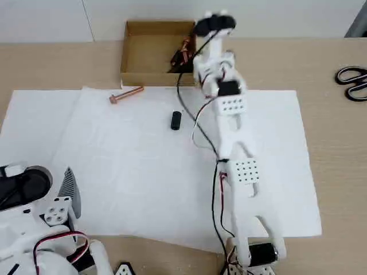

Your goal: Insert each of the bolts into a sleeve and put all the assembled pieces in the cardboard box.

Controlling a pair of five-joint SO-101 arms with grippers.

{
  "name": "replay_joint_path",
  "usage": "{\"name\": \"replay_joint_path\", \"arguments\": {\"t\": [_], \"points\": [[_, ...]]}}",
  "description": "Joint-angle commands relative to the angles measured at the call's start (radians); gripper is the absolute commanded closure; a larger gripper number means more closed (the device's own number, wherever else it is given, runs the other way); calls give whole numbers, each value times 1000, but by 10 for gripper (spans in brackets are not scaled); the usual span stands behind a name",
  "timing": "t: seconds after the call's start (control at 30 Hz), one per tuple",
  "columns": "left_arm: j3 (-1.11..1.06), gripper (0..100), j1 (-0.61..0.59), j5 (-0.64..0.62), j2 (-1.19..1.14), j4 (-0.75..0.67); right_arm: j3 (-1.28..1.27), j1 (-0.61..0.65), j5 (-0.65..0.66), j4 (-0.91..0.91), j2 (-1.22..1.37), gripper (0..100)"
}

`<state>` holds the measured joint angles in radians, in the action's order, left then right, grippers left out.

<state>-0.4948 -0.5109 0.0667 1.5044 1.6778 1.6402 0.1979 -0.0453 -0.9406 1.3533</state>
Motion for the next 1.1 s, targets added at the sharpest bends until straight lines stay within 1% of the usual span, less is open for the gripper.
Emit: {"name": "replay_joint_path", "arguments": {"t": [0.0,0.1,0.27,0.3,0.4,0.53,0.8,0.93,1.07], "points": [[2,754,-3,6,-5,-25,41,-21,9,-239,-197,702],[-5,754,-3,3,-5,-26,41,-25,9,-418,-252,702],[-85,754,-3,0,2,-80,41,-35,9,-707,-317,702],[-101,754,-3,0,2,-86,41,-38,9,-739,-318,702],[-140,754,-3,-2,2,-97,41,-82,5,-743,-311,702],[-173,754,-3,-54,3,-103,41,-125,5,-743,-306,702],[-194,754,2,-61,3,-104,40,-127,9,-748,-308,703],[-231,754,3,-63,3,-127,38,-130,9,-751,-305,703],[-237,754,0,-63,3,-130,-57,-137,11,-750,-314,703]]}}
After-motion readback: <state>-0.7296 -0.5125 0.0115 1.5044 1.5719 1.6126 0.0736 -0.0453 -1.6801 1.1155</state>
